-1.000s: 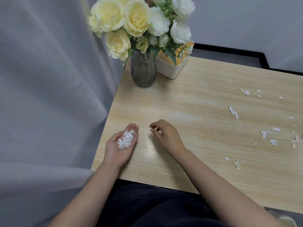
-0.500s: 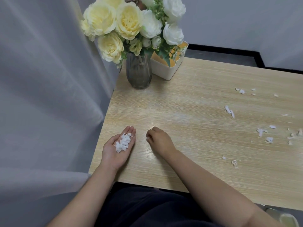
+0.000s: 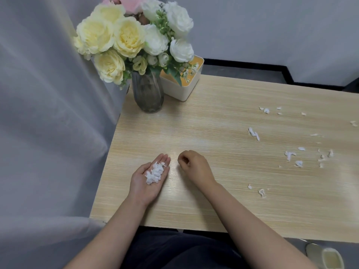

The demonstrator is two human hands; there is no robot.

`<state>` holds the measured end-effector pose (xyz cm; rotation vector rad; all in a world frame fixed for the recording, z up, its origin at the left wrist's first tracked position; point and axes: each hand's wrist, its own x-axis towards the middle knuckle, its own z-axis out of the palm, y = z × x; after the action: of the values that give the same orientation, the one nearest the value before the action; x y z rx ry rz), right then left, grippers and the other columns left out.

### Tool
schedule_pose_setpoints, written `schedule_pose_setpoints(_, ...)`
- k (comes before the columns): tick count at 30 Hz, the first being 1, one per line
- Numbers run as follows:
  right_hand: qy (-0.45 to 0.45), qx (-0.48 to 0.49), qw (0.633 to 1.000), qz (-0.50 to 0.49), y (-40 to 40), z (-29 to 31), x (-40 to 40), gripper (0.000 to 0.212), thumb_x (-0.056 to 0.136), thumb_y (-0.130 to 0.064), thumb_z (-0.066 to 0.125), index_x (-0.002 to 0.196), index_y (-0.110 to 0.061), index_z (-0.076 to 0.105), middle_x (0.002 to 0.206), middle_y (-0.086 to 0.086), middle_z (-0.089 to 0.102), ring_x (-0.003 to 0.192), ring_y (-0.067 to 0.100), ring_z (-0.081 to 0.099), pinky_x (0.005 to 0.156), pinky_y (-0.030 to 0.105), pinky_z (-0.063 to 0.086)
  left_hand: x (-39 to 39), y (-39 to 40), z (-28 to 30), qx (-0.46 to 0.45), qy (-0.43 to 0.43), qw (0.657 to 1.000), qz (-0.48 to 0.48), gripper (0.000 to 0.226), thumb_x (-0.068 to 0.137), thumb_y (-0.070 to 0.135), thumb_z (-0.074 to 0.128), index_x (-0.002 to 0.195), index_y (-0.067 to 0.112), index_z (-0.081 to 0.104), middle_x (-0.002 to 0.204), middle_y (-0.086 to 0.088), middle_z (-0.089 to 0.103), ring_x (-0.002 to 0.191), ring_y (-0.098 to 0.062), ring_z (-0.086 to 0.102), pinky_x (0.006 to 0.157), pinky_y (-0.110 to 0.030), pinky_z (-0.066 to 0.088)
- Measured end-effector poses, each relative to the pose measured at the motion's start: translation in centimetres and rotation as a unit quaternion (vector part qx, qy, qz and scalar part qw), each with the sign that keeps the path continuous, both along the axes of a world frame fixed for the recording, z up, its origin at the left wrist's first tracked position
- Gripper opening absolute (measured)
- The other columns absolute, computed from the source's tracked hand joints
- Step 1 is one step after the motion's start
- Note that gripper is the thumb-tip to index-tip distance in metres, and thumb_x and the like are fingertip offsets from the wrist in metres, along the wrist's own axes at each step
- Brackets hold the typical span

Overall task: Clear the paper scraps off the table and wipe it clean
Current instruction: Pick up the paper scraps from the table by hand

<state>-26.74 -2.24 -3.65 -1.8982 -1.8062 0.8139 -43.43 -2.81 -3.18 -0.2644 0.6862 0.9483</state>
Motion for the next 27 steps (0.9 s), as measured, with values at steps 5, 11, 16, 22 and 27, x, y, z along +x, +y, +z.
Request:
schedule_pose_setpoints(5,0.034,0.027,0.999,-0.012,-0.2,2.3,2.1,0.009,0.089,-0.017,0.058,0.092,-0.012,0.066,0.088,0.000,0.064,0.080,0.011,0.054,0.074,0.025,0.043,3.7,0.4,1.3,-0.018,-0.009,0.999,-0.029,0.030,0.077,0.001,0.059,0.103,-0.011,0.067,0.121,-0.022,0.061,0.114,-0.035,0.058,0.087,-0.046,0.051)
schedule_pose_setpoints(11,0.047,0.044,0.997,-0.034,-0.4,5.1,6.0,0.008,0.089,-0.018,0.059,0.091,-0.015,0.066,0.088,-0.004,0.063,0.079,0.007,0.054,0.075,0.026,0.045,9.1,0.7,2.8,-0.047,-0.006,0.998,-0.027,0.037,0.090,0.010,0.037,0.111,-0.008,0.061,0.120,-0.019,0.061,0.114,-0.025,0.057,0.087,-0.049,0.049)
schedule_pose_setpoints(16,0.062,0.071,0.995,-0.013,-1.6,6.6,9.5,0.010,0.088,-0.017,0.059,0.093,-0.015,0.067,0.089,-0.004,0.066,0.084,0.010,0.057,0.079,0.025,0.044,13.9,0.1,4.6,-0.043,-0.031,0.998,-0.031,0.038,0.091,0.010,0.037,0.079,-0.012,0.066,0.079,-0.023,0.068,0.068,-0.030,0.070,0.059,-0.035,0.059)
schedule_pose_setpoints(22,0.033,0.086,0.992,0.083,-2.9,6.5,13.5,0.019,0.086,-0.022,0.055,0.089,-0.012,0.071,0.091,-0.001,0.066,0.084,0.015,0.056,0.078,0.030,0.043,19.1,-0.3,4.6,-0.049,-0.030,0.997,-0.042,0.039,0.096,0.013,0.034,0.084,-0.008,0.064,0.074,-0.017,0.068,0.060,-0.021,0.069,0.055,-0.020,0.056)
schedule_pose_setpoints(27,0.031,0.105,0.991,0.073,-3.8,6.4,16.8,0.022,0.089,-0.029,0.058,0.090,-0.012,0.073,0.093,0.001,0.064,0.089,0.013,0.054,0.082,0.027,0.042,22.9,-0.5,4.4,-0.021,-0.012,0.998,-0.055,0.037,0.095,0.016,0.034,0.109,-0.005,0.060,0.100,-0.017,0.068,0.081,-0.024,0.071,0.075,-0.028,0.057)
